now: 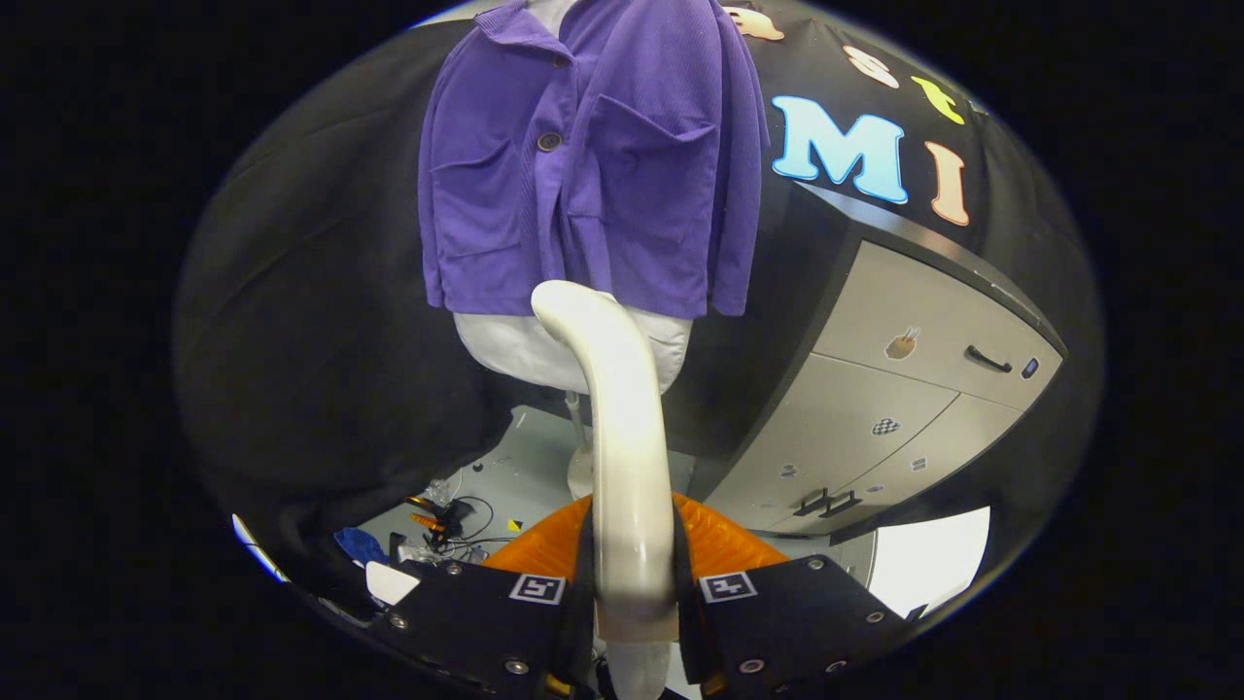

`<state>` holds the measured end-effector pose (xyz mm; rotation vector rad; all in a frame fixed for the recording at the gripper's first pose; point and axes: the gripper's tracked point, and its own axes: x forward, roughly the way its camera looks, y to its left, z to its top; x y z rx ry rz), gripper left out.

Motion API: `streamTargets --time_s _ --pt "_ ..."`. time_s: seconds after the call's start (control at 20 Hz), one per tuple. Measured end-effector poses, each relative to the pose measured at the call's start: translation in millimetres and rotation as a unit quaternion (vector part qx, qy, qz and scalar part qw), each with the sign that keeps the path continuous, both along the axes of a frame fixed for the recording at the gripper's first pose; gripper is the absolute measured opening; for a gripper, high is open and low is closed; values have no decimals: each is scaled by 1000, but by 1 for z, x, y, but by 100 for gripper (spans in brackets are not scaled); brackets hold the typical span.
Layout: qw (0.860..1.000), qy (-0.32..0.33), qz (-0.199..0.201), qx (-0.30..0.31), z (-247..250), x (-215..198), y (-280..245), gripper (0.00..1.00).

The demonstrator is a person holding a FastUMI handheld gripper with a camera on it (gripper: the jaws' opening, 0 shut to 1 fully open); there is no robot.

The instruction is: Iron the clothes twice with a garment steamer, once on the left side and once on the right side.

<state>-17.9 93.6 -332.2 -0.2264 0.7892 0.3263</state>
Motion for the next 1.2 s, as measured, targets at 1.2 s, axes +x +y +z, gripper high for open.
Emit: streamTargets --time_s 1.2 --pt "956 -279 52 77 288 99 199 35"
